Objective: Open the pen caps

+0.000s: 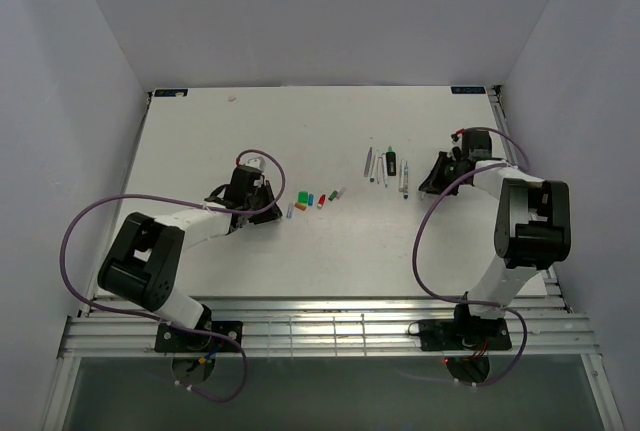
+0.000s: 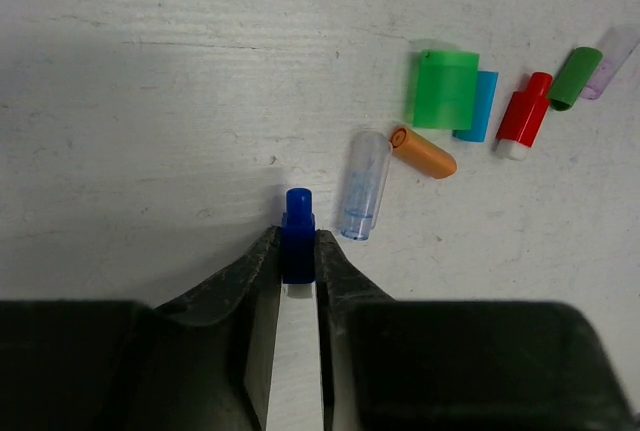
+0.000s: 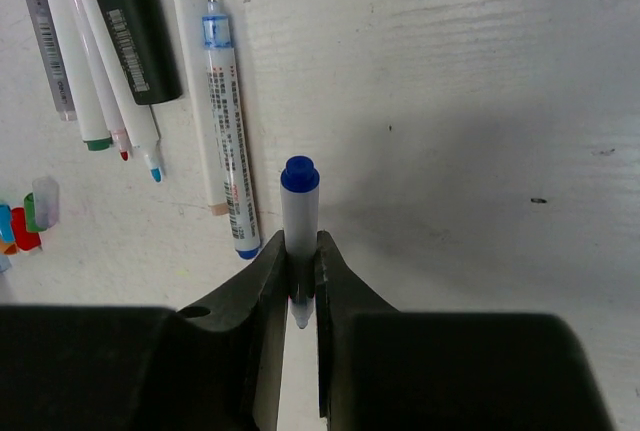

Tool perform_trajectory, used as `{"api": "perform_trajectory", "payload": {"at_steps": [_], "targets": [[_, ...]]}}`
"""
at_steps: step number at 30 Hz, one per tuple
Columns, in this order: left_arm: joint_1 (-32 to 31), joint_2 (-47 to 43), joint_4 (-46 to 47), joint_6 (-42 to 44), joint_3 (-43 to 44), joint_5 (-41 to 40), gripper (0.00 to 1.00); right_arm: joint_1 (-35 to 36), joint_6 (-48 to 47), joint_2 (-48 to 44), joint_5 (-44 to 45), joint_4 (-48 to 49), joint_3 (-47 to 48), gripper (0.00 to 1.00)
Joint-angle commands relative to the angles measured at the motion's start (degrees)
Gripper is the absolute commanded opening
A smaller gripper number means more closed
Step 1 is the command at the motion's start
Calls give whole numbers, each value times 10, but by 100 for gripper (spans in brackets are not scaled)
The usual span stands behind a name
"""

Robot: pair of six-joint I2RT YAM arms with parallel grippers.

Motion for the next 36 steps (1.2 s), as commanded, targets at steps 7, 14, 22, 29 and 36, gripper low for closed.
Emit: {"api": "perform_trajectory", "payload": {"at_steps": [7,14,22,29,36], "targets": [[4,21,48,-11,-6,27,46,1,-20,45,-26,24,56,19],[5,17,45,-14,-6,24,54,8,-23,71,-23,20,82,31],[7,-1,30,-12,-7,15,58,20,-22,67,-24,24,86,41],[9,-30,29,-19,-17,1,61,22,-23,24,-19,31,77,44],[9,-99,-18,-40,-30,-36,78,25,-20,-32,1,7,57,45]]}}
